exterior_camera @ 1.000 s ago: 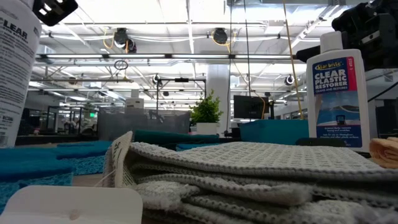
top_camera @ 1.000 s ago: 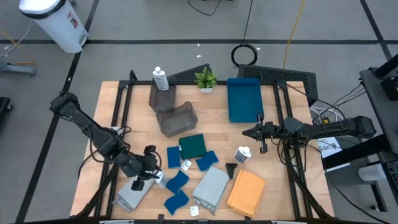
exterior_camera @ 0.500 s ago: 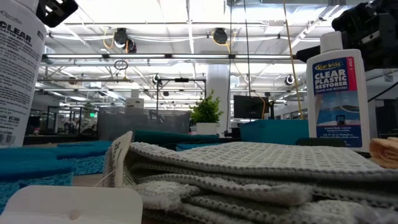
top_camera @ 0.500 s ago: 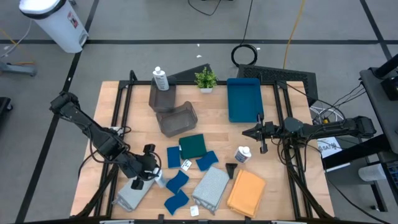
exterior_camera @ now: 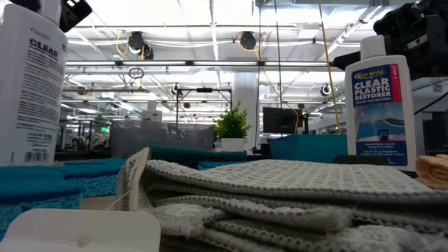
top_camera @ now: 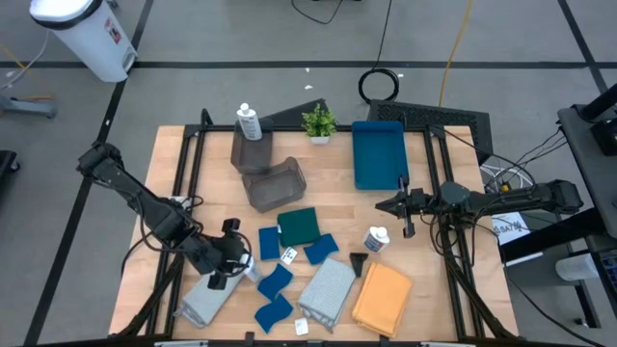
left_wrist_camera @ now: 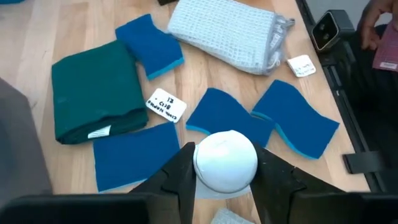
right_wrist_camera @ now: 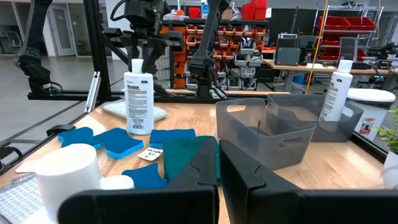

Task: Pick & Place Kitchen Items
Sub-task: Put the white restorer into the top black bin

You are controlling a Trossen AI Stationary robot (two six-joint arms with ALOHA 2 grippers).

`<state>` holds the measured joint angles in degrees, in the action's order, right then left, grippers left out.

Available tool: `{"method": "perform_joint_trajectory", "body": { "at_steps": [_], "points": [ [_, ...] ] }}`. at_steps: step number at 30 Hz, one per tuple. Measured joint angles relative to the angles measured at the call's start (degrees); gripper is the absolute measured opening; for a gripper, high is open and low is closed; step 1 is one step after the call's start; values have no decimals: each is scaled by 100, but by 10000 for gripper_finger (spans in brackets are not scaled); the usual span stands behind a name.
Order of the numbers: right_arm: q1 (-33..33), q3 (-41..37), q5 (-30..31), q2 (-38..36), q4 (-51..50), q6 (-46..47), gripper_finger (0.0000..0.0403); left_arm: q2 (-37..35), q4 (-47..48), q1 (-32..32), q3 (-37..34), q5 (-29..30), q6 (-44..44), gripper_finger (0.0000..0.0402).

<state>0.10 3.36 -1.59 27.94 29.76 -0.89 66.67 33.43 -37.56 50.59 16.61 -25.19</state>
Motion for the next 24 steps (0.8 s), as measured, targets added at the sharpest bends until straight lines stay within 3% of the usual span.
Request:
{"method": "perform_joint_trajectory", "body": {
  "at_steps": [24],
  "points": [
    [-2, 2, -2, -1, 1, 0, 0, -13, -40, 754, 937, 49, 273, 121]
  ]
}}
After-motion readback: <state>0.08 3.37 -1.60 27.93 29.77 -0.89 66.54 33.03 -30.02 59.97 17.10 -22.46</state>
